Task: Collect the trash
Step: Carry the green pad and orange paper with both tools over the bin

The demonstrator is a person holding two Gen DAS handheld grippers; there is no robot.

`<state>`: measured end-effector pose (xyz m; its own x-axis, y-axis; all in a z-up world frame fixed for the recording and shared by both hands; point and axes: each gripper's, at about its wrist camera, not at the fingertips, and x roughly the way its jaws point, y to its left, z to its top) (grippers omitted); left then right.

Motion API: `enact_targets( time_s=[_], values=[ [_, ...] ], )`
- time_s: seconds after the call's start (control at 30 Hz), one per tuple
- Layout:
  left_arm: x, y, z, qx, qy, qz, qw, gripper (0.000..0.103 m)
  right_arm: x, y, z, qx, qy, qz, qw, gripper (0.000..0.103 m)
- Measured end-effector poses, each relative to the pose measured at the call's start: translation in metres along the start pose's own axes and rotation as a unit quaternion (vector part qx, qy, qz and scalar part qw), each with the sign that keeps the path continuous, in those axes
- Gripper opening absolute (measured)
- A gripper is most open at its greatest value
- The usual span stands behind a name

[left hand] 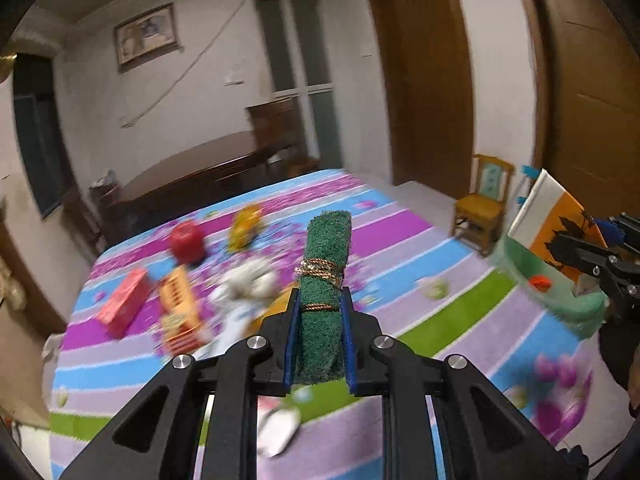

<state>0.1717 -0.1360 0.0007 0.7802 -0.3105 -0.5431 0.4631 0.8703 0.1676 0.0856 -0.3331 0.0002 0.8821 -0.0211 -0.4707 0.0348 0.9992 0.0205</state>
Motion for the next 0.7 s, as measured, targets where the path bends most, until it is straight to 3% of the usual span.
enact_targets(
  time_s=[0.3, 0.7],
  values=[
    [0.022, -0.093, 0.046, 0.049, -0.017, -0.056, 0.9971, 0.020, -0.017, -0.066, 0.002, 0.015, -0.013, -0.077, 0.997, 0.036],
    [0.068, -0.202, 0.085, 0.096, -0.007, -0.121, 0.9879, 0.020, -0.026, -0.154, -0.018, 0.050, 0.007, -0.171, 0.984, 0.036]
  ],
)
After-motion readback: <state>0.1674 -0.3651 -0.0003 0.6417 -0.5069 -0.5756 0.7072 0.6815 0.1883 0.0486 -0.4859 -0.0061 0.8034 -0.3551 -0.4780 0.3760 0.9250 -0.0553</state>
